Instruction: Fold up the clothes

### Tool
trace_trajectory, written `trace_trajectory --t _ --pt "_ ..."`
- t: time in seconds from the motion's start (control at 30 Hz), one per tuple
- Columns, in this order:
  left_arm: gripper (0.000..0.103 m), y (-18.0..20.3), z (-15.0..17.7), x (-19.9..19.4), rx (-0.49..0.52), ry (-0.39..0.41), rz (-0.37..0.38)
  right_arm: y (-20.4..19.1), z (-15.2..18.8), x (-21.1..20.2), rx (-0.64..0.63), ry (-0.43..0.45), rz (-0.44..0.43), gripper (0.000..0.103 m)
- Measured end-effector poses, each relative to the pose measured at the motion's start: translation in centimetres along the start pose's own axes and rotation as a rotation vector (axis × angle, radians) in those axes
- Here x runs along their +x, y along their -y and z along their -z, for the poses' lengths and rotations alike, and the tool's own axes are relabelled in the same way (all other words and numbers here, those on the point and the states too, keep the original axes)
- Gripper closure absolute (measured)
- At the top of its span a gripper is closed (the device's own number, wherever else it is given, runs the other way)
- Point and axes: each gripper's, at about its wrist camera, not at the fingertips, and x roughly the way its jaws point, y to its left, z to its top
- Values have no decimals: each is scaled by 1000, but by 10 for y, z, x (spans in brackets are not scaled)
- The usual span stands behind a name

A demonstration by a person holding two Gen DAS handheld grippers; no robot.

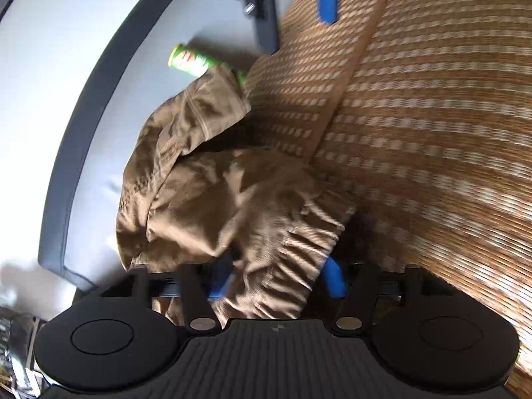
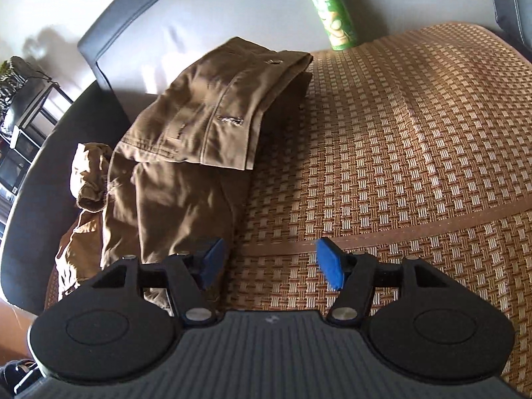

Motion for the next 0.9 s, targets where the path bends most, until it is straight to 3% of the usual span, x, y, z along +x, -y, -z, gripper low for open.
trace_trajectory --t 0.03,0.17,0.27,0.37,0.5,0.6,0.67,0.77,0.9 --pt "83 -19 -1 1 -103 -11 34 0 -2 2 -1 2 7 36" --pt "83 -128 13 -16 -637 12 237 -1 -15 9 -29 23 14 36" --pt "83 -204 35 -34 -914 91 284 -1 -27 19 -46 52 7 36" --pt "83 -259 57 -34 -1074 113 227 -7 -36 35 -48 77 3 36" --pt "83 -314 108 -3 -1337 36 158 -20 -34 58 -71 77 -17 36" --pt "84 -323 141 19 -1425 -38 142 -27 -30 71 -58 67 -65 36" --pt "84 -318 155 26 -1419 -82 135 -28 -31 73 -6 85 -122 36" --pt "83 -313 170 32 -1451 -110 147 -28 -34 76 79 119 -201 36" --pt "83 -312 184 37 -1480 -126 161 -32 -46 82 162 163 -217 33"
